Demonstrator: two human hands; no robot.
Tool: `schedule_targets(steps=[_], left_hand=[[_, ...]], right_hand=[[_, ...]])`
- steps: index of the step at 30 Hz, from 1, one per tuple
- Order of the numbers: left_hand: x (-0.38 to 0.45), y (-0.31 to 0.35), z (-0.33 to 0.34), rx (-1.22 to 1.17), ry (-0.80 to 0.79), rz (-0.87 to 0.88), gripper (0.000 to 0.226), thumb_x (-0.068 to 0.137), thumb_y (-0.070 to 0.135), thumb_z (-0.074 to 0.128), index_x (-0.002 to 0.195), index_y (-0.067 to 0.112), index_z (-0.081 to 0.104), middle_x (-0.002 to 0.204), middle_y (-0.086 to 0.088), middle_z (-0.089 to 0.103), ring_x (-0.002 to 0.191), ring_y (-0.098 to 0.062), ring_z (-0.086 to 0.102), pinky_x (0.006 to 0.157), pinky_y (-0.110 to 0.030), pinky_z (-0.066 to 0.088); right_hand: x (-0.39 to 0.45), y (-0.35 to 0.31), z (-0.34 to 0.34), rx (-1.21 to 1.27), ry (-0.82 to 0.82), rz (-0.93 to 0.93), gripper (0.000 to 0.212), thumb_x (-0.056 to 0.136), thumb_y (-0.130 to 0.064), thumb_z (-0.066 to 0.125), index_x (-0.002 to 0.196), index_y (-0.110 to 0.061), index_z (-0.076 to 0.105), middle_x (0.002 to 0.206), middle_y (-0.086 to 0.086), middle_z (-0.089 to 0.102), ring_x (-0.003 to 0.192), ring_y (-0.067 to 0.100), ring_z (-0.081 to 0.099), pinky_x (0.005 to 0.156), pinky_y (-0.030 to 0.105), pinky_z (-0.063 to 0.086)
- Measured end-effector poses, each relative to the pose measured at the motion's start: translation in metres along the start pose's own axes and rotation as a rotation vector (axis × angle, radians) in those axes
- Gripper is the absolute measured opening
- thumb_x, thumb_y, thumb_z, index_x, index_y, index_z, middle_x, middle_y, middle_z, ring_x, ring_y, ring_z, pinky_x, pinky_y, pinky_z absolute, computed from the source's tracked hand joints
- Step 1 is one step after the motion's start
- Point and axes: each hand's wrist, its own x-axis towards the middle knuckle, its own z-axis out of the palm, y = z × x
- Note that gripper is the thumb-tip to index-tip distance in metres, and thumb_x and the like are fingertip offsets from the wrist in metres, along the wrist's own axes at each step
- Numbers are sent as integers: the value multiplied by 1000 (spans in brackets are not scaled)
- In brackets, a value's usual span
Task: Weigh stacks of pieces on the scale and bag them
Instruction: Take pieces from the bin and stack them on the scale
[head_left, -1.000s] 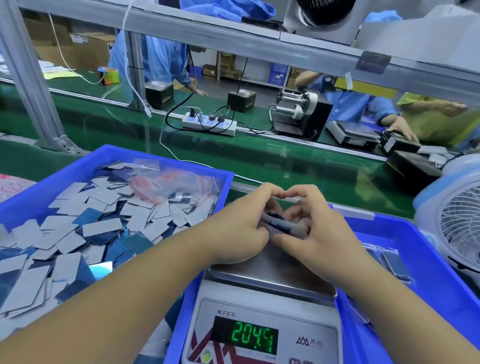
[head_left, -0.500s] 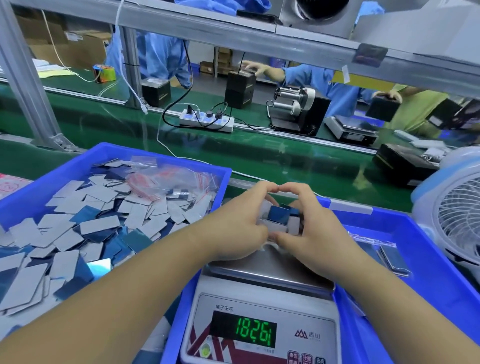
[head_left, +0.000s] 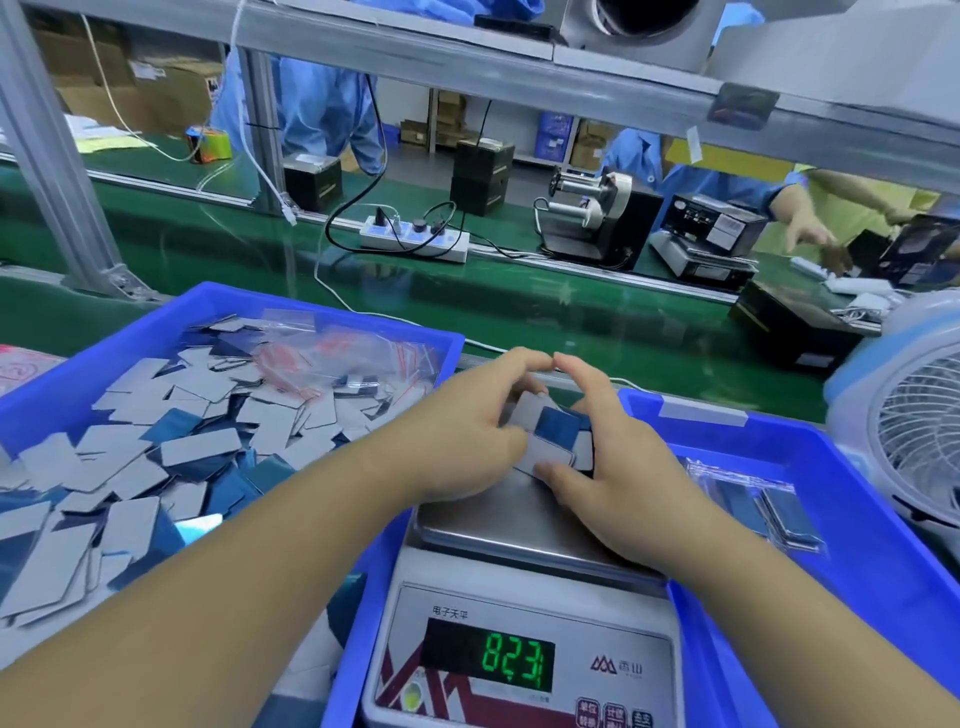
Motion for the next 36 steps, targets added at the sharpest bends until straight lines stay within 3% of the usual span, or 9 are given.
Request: schedule_targets(steps=[2,4,6,10,14,17,22,28,36], left_hand=[[1,-4,-6,3,116,29,35,90,8,58,112,34,67,107,17,70,100,-5,66,92,-29,53],[2,-6,-11,-3,149,55,21,90,16,70,94,36,72,86,19,73,80,-1,68,74,-19,54],[2,-7,-14,11,148,79,17,86,17,76,86,35,73,76,23,71,69,5,63,63,-7,44],[4,-11,-24,-29,131,52,16,86,15,76,81,29,72,71,19,69,64,5,59,61,-7,42],[3,-18,-41,-121,68,-76,12,89,9,72,82,18,68,74,1,71,68,-11,61,66,-22,51],[0,-23,-49,-155,-2,-145,14,88,5,73,81,13,64,75,-5,74,68,-15,66,65,-22,55],[-1,-28,-52,156,-40,-208,18,79,23,83,73,26,66,61,15,62,55,-2,52,52,-17,43],[0,-15,-32,296,-22,-105,15,78,23,81,70,24,69,62,12,68,54,3,56,51,-9,41],[-4,-5,-36,363,-89,-103,10,83,21,73,89,29,75,66,34,63,63,11,59,56,-9,41]], right_hand=[[-1,2,1,-13,12,5,82,86,-32,70,140,-56,13,98,-11,61,81,4,56,73,28,46],[-1,1,2,-38,6,-5,74,88,-31,68,138,-55,20,101,-11,62,86,5,54,74,25,43],[0,-1,3,-69,-8,-46,64,89,-29,66,139,-47,31,113,-14,63,97,1,54,79,22,42],[1,-4,3,-138,-14,-71,53,92,-29,61,142,-34,42,135,-21,53,118,0,46,93,17,34],[0,-6,3,-139,-19,-52,47,93,-30,60,137,-34,44,121,-22,55,90,-7,45,82,18,33],[-1,-5,2,-134,-21,-43,44,93,-30,60,134,-36,46,117,-22,55,88,-8,46,76,10,32],[-1,-5,1,-128,-29,-29,41,93,-29,62,131,-35,49,87,-32,45,85,-18,47,75,-1,33],[0,-5,0,-144,-49,-55,41,94,-30,60,131,-38,46,123,-24,53,93,-10,43,80,-4,28],[1,-2,-1,-99,-60,-34,31,94,-26,60,121,-37,49,85,-45,49,85,-22,43,73,0,32]])
